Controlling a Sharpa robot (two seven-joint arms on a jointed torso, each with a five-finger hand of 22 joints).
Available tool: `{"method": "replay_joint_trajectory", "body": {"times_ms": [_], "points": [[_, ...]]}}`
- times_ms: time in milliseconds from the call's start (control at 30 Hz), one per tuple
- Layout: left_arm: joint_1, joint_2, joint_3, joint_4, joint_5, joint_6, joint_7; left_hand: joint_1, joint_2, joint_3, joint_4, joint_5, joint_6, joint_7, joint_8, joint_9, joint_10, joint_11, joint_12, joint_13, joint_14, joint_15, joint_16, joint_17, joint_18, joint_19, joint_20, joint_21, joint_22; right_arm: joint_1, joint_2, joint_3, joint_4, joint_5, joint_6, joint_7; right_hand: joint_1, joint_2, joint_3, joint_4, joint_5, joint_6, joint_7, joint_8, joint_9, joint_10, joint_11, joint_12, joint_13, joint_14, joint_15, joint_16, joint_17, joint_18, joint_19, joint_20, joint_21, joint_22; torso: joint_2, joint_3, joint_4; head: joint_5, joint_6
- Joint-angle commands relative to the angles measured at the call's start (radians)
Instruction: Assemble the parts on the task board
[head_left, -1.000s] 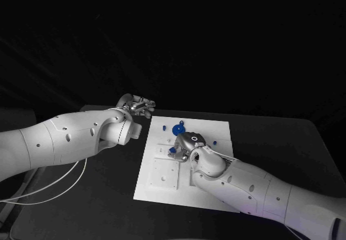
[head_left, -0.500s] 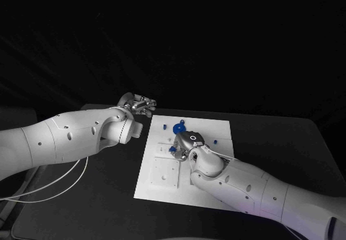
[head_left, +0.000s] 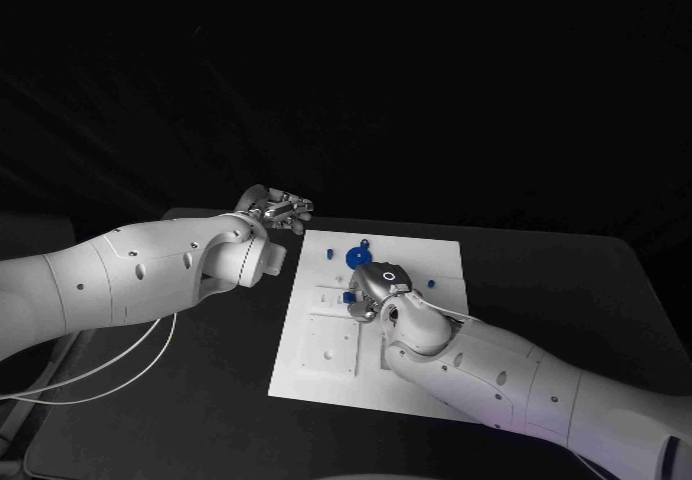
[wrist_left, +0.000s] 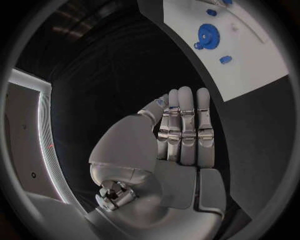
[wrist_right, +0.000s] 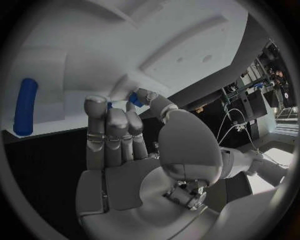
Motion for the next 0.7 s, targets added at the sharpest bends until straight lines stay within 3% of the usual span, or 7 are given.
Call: {"method": "replay_joint_trajectory", "body": {"times_ms": [33,267,333,567,700], "points": [[0.001,0.000,0.001,0.002,0.002,0.010,0.004,0.001,-0.008,0.003,0.002,-0.002,-0.006,0.002,0.003,-0.001,-0.006,0.002,-0.004,-0.002,-0.003,0.002,-0.005,0.000,0.008,0.000,0.000,-0.004,0.000,-0.002,-0.007,-0.001,0.004,0.000,-0.011,0.021,-0.015,0.000,0.017,-0.006,0.023,-0.006,0.007,0.002,-0.012,-0.005,0.002,-0.005,-0.001,-0.003,-0.003,-0.006,-0.002,-0.003,0.049,-0.004,0.003,0.003,0.001,0.0002,0.0003,0.001,0.001],[0.001,-0.001,0.001,0.002,0.002,0.010,0.004,0.001,-0.008,0.003,0.002,-0.002,-0.006,0.002,0.003,-0.001,-0.006,0.002,-0.004,-0.002,-0.003,0.002,-0.005,0.000,0.008,0.000,0.000,-0.004,0.000,-0.003,-0.018,-0.001,0.016,0.008,-0.026,0.036,-0.024,0.000,0.023,-0.014,0.044,-0.005,0.008,0.002,-0.027,-0.005,0.002,-0.004,-0.002,-0.003,-0.003,-0.005,-0.003,-0.003,0.049,-0.003,0.005,0.008,0.001,-0.0002,0.0005,0.002,-0.001],[0.001,-0.001,0.001,0.003,0.002,0.010,0.004,0.001,-0.008,0.003,0.002,-0.002,-0.006,0.002,0.003,-0.001,-0.006,0.002,-0.004,-0.002,-0.003,0.002,-0.005,0.000,0.008,0.000,0.000,-0.004,0.000,-0.003,-0.021,-0.001,0.021,0.012,-0.027,0.041,-0.027,-0.001,0.009,-0.009,0.024,-0.003,0.007,0.002,-0.030,-0.004,0.002,-0.003,-0.002,-0.003,-0.003,-0.004,-0.003,-0.003,0.050,-0.002,0.004,0.009,0.001,-0.0003,0.0001,0.002,-0.001],[0.001,-0.001,0.001,0.003,0.002,0.010,0.004,0.001,-0.008,0.003,0.002,-0.002,-0.006,0.002,0.003,-0.001,-0.006,0.002,-0.004,-0.002,-0.003,0.002,-0.005,0.000,0.008,0.000,0.000,-0.004,0.000,-0.003,-0.027,-0.001,0.025,0.020,-0.026,0.050,-0.023,-0.005,-0.011,0.000,0.020,-0.003,0.006,0.002,-0.036,-0.004,0.002,-0.003,-0.003,-0.003,-0.002,-0.004,-0.004,-0.003,0.050,-0.002,0.000,0.009,0.000,-0.0009,-0.0002,0.002,-0.002],[0.001,-0.001,0.001,0.003,0.002,0.011,0.003,0.001,-0.008,0.003,0.002,-0.002,-0.006,0.002,0.003,-0.001,-0.006,0.002,-0.004,-0.002,-0.003,0.002,-0.005,0.000,0.008,0.000,0.000,-0.004,0.000,-0.003,-0.028,-0.001,0.025,0.027,-0.026,0.058,-0.023,-0.012,-0.032,0.012,-0.009,-0.008,0.005,0.001,-0.040,-0.005,0.003,-0.005,-0.004,-0.003,-0.002,-0.006,-0.006,-0.003,0.050,-0.002,-0.005,0.008,0.000,-0.0009,0.0000,0.002,-0.003]]}}
